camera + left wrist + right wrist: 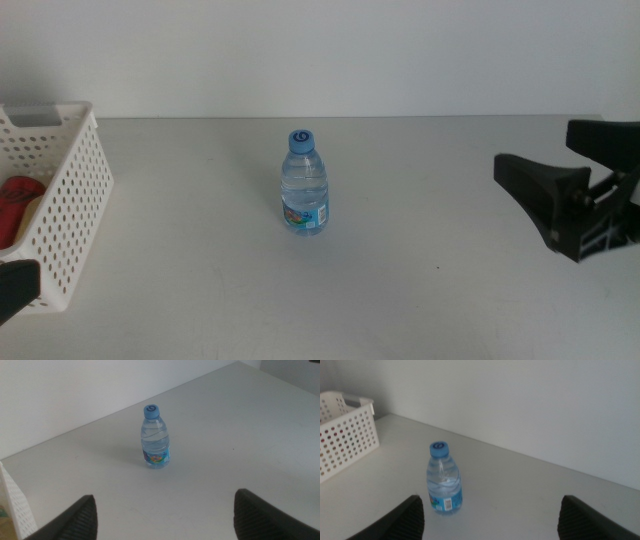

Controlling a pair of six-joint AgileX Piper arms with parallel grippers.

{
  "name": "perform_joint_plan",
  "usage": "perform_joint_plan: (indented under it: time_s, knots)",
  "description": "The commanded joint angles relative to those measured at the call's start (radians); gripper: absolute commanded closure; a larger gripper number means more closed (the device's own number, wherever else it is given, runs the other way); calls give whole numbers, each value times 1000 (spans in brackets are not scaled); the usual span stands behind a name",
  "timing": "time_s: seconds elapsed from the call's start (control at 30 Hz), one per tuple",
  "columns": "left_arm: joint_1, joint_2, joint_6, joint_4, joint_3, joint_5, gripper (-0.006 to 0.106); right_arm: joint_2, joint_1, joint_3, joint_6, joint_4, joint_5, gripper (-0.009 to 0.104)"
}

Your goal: Use arms to grab the bottles and put them into the dustbin to the left of the table.

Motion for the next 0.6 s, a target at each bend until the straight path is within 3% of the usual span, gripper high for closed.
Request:
perform_joint_plan:
  time_s: [0.0, 0.1, 0.2, 0.57]
  knots:
    - [-5, 15, -10, -18, -24, -72, 7, -55, 8, -28, -286, 198, 55, 21]
    - [-5, 15, -10, -18, -24, -72, 7, -95, 8, -47, -483, 379, 187, 21]
    - [-5, 15, -10, -18, -24, -72, 7, -111, 8, -95, -578, 481, 325, 21]
    - [-5, 15, -10, -18, -24, -72, 7, -113, 8, -276, -587, 506, 490, 21]
